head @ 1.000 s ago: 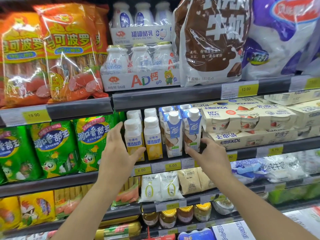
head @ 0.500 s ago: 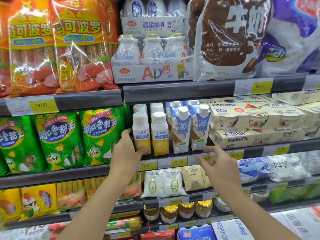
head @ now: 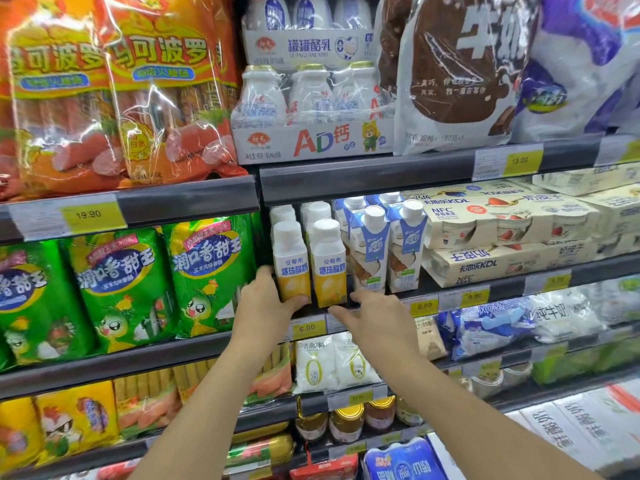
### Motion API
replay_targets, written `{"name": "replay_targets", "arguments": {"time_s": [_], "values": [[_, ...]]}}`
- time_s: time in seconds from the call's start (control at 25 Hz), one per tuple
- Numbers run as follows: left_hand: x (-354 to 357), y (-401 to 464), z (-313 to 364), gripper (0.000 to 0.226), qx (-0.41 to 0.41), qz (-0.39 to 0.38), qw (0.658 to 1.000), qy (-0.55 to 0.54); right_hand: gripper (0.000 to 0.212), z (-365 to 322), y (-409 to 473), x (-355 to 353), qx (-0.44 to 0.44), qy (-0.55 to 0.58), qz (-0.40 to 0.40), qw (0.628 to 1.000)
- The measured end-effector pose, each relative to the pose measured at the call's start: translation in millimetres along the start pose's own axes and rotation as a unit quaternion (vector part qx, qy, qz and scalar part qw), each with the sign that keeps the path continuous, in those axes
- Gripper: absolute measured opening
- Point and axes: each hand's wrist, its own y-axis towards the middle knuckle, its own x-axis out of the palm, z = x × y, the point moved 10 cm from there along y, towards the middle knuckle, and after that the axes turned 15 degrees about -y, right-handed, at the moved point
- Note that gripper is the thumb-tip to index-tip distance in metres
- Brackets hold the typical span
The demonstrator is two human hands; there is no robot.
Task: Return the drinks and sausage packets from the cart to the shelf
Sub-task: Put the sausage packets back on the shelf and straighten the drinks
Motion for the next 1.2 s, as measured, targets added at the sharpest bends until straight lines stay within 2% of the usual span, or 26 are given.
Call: {"name": "replay_targets", "arguments": {"time_s": [0.4, 0.6, 0.8, 1.2], "values": [[-2, 1, -7, 0.046, 0.015, -0.037, 0.998, -0.044, 0.056, -8, 2, 9, 0.087, -0.022, 0.002, 0.996], [-1, -2, -3, 0.06, 0.024, -0.06, 0.997, -0.053, 0.054, -10, 3, 10, 0.108, -0.015, 0.002, 0.994], [1, 0, -5, 0.047, 0.024, -0.066, 0.997, -0.029, 0.051, -14, 5, 9, 0.114, -0.015, 0.008, 0.993], [2, 1, -3, 0.041, 0.024, -0.053, 0.998, -0.016, 0.056, -16, 5, 4, 0.126, -0.023, -0.005, 0.992]]}}
